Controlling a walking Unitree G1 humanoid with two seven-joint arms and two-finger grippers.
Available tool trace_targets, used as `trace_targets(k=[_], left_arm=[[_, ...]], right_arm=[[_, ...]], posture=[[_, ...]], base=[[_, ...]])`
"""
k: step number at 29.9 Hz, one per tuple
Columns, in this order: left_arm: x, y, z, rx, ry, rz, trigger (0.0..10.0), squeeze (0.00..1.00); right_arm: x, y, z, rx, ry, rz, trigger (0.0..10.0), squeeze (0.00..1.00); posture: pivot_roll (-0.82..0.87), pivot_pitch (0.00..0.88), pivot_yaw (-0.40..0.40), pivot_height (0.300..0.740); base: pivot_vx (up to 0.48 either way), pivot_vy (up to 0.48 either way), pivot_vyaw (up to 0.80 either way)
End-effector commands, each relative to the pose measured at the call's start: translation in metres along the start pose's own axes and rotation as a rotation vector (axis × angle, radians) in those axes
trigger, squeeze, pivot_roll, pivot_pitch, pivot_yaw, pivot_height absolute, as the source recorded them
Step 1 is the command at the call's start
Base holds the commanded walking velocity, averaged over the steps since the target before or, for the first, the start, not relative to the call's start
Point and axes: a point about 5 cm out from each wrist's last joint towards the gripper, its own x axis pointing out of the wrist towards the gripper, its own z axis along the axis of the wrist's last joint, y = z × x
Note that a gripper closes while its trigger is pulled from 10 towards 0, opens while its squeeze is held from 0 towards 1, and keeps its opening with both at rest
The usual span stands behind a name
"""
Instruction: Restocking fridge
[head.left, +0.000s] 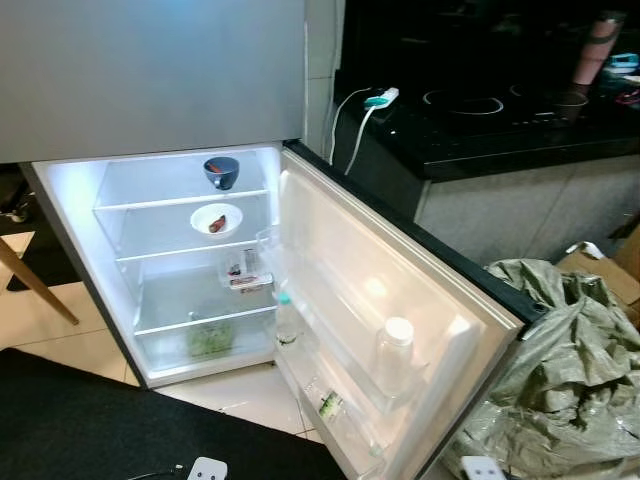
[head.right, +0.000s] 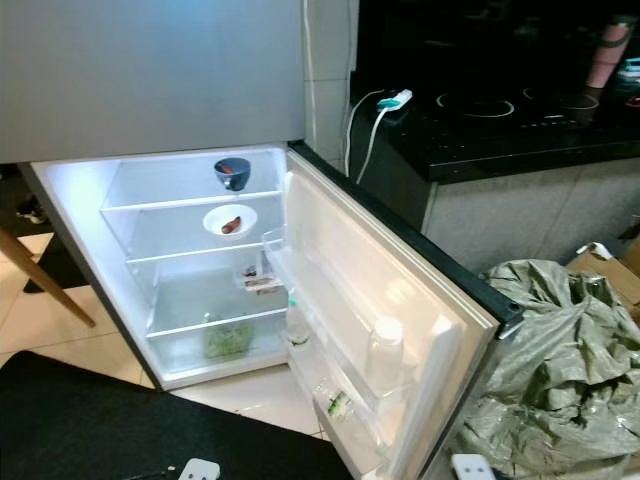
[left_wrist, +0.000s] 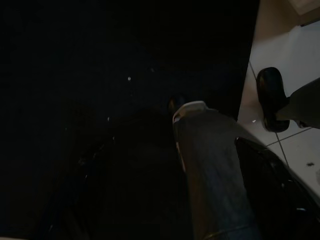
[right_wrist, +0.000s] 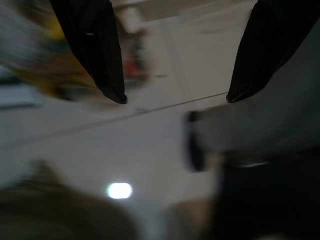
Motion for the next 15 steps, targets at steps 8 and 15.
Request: trace_targets(k=[8,15], left_arm=[[-0.001,0.004,-0.002,0.011,0.007,0.010,10.0,0.00],[-0.001,0.005,-0.002,0.008,0.007,0.011,10.0,0.00]], right_arm=[[-0.017,-0.043,0.078,0.267,-0.364,-0.181,10.0,0.00],[-0.027,-0.036,0.119,0.465,-0.558,-0.006,10.0,0.00]], posture=[[-0.05,0.000,-0.013,0.740],[-0.05,0.000,-0.017,0.740]], base=[[0.000,0.000,0.00],[0.000,0.000,0.00]])
